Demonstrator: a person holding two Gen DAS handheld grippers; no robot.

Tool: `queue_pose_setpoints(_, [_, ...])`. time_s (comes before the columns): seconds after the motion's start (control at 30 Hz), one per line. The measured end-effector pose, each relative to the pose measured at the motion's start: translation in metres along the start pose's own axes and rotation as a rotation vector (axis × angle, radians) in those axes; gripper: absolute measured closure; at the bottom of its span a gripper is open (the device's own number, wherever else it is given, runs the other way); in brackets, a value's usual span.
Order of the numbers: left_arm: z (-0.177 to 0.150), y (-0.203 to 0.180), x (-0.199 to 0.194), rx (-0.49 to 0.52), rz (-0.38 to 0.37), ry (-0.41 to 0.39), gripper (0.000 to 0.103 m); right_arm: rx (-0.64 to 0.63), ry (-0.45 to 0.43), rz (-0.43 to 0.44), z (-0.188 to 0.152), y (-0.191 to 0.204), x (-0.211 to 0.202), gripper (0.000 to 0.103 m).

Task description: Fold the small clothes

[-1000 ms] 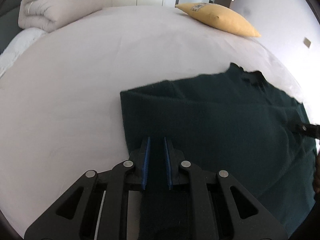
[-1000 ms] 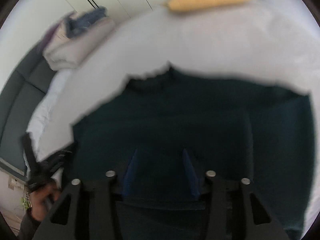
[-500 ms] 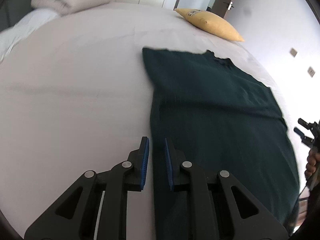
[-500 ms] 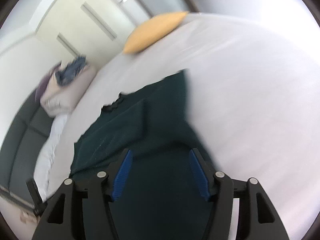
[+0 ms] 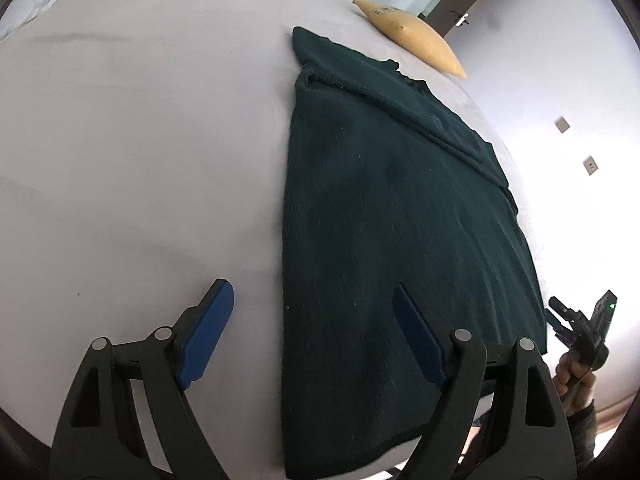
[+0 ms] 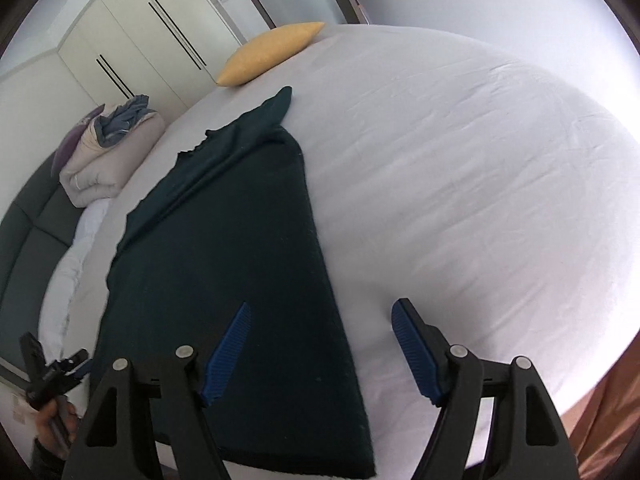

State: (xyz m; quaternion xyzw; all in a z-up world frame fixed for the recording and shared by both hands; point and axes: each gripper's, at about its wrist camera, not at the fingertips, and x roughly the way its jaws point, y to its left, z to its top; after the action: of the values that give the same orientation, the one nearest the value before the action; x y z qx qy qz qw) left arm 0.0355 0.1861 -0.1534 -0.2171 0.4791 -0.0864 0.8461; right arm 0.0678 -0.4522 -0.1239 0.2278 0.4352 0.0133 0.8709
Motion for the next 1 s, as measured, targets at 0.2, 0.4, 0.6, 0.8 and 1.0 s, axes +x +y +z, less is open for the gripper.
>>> queue_pose_setpoints(0.2, [-0.008,0.007,-0.004,-0.017,-0.047,0.051,0.022,0.020,0.020,-0.025,-0.003,-0.004,-0.010,0.027])
queue_pose_setpoints(0.4, [-0.002,0.010,0.001,-0.003,-0.084,0.114,0.023,0.056,0.093,0.065,-0.018,-0.005,-0.013,0.027])
queue_pose_setpoints(0.6, [-0.005,0.012,0.001,-0.014,-0.142,0.183,0.023,0.128,0.144,0.165,-0.022,-0.009,-0.011,0.029])
queue_pose_setpoints(0.8, [-0.013,0.012,0.002,-0.038,-0.183,0.225,0.023,0.186,0.156,0.219,-0.022,-0.017,-0.008,0.035])
queue_pose_setpoints(1.0, [-0.018,0.023,0.003,-0.116,-0.191,0.238,0.072,0.188,0.159,0.227,-0.022,-0.015,-0.007,0.037])
